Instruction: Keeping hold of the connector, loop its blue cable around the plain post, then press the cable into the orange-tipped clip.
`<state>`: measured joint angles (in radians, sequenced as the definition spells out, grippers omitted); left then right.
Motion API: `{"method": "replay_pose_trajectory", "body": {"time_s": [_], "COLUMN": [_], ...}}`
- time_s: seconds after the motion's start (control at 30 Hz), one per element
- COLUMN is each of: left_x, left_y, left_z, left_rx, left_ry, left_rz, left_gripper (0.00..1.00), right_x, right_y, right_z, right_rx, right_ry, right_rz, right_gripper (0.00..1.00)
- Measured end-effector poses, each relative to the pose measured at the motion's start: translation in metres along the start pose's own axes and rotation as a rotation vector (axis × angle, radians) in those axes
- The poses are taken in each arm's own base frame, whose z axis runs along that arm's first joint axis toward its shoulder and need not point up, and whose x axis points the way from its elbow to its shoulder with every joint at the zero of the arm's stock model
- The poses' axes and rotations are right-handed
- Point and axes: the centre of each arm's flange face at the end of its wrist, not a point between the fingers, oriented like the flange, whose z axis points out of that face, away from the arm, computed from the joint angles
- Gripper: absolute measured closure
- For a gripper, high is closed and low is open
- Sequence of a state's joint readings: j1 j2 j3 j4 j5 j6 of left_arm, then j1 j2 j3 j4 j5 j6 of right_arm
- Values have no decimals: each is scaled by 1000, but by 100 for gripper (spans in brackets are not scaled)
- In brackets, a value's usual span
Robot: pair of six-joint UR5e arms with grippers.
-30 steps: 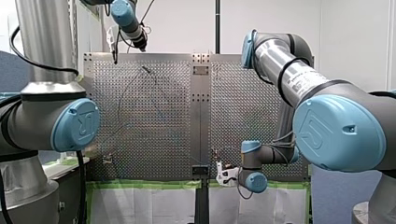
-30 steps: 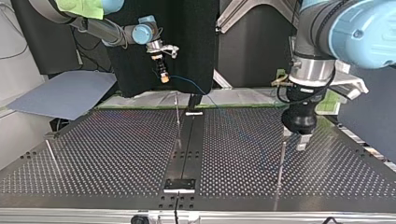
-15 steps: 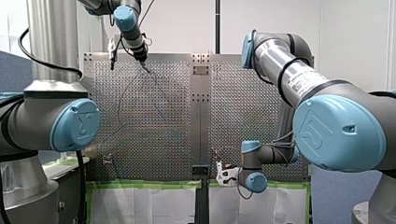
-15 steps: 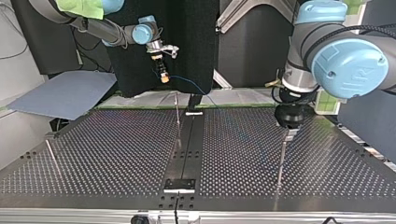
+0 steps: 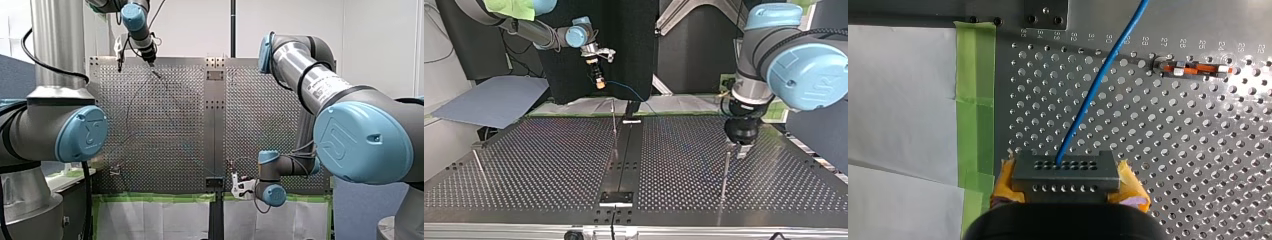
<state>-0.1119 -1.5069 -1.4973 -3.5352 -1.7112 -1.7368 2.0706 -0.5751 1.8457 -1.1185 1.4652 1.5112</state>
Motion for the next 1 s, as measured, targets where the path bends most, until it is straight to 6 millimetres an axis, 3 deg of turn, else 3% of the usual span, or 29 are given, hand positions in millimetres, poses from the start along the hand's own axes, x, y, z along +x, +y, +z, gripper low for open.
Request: {"method": "replay_pose_trajectory", "body": {"time_s": [0.27, 1.0], "left_x": [-3, -4], "left_y": [8, 3], "left_z": [2, 4], "left_rx": [-60, -21], "left_ry": [-17, -35], "left_rz": [4, -4], "left_gripper": [0, 0], "right_x": [0, 1], "right_y": [0, 3], "right_z": [0, 2], "right_rx": [-1, -5], "right_ry": [1, 3], "right_rz": [2, 9], "right_gripper": [100, 100]}}
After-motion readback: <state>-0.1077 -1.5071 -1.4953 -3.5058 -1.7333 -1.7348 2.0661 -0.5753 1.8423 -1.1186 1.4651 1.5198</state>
